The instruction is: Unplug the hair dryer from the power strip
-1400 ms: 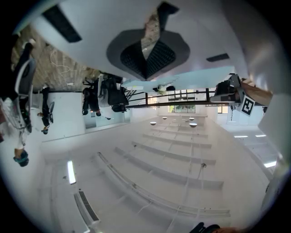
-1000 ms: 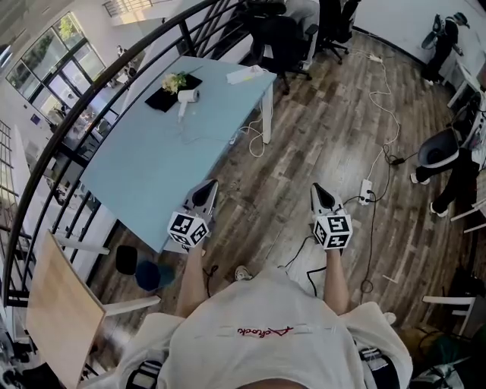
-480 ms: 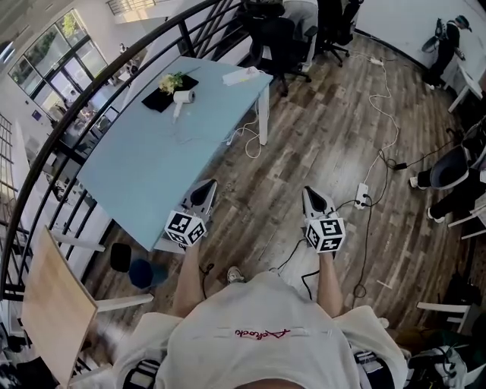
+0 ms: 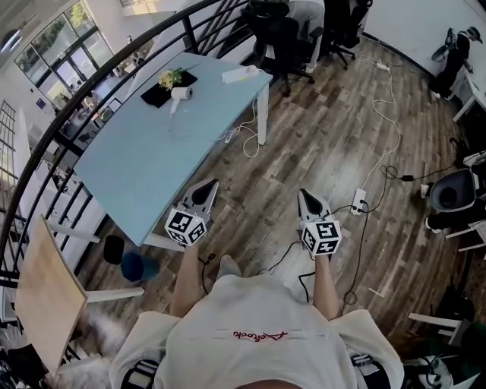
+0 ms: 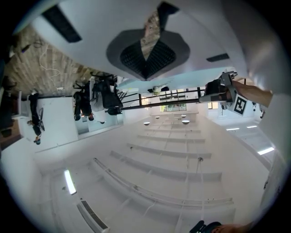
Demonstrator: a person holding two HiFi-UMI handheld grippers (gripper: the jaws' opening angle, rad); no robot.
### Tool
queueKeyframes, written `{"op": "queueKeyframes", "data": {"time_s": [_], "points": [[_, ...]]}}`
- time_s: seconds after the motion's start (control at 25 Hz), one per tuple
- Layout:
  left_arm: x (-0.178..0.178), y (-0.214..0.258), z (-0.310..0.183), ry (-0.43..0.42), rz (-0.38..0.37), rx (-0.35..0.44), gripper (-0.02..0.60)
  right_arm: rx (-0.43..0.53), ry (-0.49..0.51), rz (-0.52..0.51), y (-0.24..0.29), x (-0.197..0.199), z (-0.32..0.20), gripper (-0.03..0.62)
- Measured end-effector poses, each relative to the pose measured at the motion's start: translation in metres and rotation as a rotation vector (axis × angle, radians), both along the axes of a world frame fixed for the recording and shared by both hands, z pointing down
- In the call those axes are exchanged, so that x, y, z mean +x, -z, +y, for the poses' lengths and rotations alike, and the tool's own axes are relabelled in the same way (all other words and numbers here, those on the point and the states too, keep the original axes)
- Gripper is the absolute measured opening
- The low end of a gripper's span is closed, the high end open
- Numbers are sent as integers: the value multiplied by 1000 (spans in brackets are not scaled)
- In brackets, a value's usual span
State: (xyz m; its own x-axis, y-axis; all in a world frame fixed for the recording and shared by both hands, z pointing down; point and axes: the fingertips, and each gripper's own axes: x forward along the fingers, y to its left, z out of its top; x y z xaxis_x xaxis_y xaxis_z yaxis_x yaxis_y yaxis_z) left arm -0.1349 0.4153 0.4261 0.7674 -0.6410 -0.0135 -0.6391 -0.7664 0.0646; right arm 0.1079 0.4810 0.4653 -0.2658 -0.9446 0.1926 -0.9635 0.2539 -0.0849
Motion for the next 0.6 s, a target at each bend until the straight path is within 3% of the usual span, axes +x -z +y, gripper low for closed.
{"op": "queueKeyframes", "data": {"time_s": [0.6], "points": [[22, -22, -68, -18, 16, -19, 11, -24, 23, 13, -19, 12, -60, 18]]}}
